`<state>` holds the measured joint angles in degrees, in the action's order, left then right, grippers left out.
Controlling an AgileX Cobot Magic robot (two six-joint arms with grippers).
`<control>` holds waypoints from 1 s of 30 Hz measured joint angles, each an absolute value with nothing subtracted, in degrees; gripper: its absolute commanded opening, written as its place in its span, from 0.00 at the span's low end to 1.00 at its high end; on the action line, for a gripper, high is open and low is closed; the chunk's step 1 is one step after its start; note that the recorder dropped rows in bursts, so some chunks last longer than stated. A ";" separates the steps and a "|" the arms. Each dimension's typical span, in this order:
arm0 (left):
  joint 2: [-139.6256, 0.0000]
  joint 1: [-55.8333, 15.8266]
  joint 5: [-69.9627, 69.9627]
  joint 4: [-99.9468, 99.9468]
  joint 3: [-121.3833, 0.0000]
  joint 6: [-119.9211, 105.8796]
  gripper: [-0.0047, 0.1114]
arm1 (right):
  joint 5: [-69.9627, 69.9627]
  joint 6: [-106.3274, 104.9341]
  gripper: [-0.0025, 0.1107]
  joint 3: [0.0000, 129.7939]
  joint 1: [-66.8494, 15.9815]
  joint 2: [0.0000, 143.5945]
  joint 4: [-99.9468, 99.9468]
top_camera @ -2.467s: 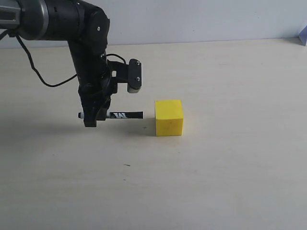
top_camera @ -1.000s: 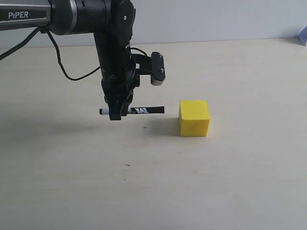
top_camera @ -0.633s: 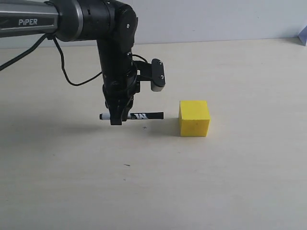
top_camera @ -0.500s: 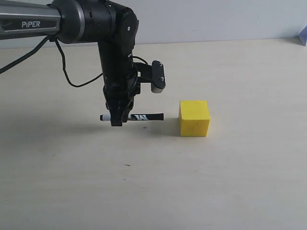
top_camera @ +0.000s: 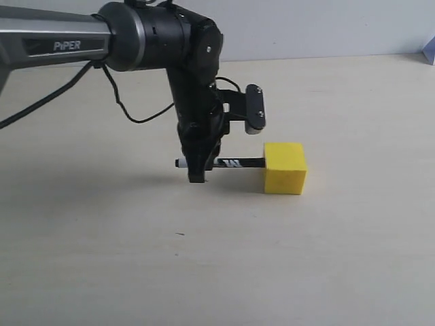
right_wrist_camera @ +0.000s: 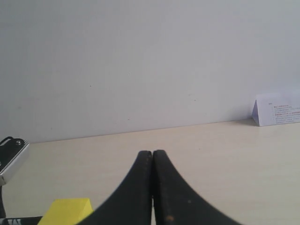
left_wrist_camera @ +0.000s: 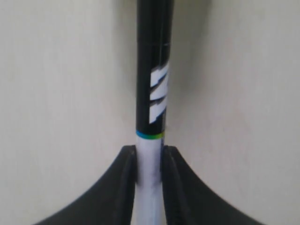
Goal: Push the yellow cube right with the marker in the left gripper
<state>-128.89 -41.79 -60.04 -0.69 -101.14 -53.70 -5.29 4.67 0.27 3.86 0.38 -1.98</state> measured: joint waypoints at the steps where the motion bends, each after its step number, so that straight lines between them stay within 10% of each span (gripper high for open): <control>1: -129.33 -42.39 -59.95 -0.39 -101.96 -53.72 0.04 | -5.29 4.67 0.02 0.27 3.86 0.38 -1.98; 30: -131.65 -42.79 -67.94 -4.80 -106.34 -48.48 0.04 | -5.29 4.67 0.02 0.27 3.86 0.38 -1.98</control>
<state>-131.65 -42.79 -67.94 -4.80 -106.34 -48.48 -5.29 4.67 0.27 3.86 0.38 -1.98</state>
